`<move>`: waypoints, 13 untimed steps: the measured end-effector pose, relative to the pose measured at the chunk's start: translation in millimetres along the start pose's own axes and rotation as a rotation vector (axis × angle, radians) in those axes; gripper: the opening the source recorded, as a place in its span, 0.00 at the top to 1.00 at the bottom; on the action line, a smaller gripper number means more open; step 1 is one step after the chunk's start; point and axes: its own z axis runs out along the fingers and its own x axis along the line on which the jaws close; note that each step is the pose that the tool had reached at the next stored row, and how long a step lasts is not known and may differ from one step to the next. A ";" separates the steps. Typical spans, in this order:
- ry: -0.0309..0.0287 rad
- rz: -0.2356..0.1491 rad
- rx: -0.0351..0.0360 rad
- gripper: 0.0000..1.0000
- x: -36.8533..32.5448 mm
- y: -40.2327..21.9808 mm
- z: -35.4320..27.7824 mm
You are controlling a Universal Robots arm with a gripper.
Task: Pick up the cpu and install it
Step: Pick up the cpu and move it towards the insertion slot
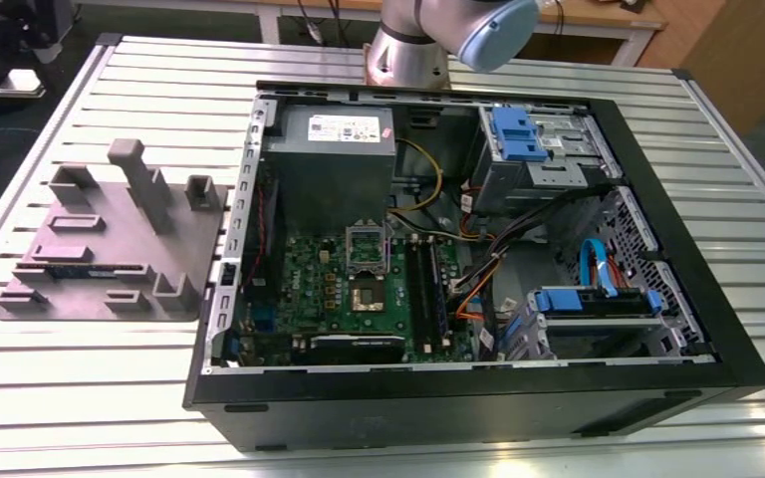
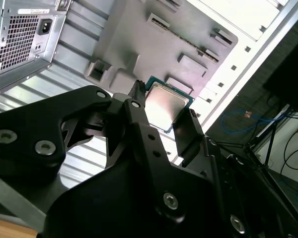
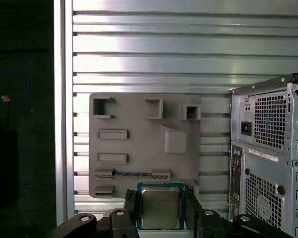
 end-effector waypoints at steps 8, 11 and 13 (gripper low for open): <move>0.0000 0.000 0.0000 0.53 -13.6 0.2 0.4; 0.0000 0.000 0.0001 0.53 -18.9 0.2 0.5; 0.0000 0.000 0.0000 0.53 -22.4 0.3 0.6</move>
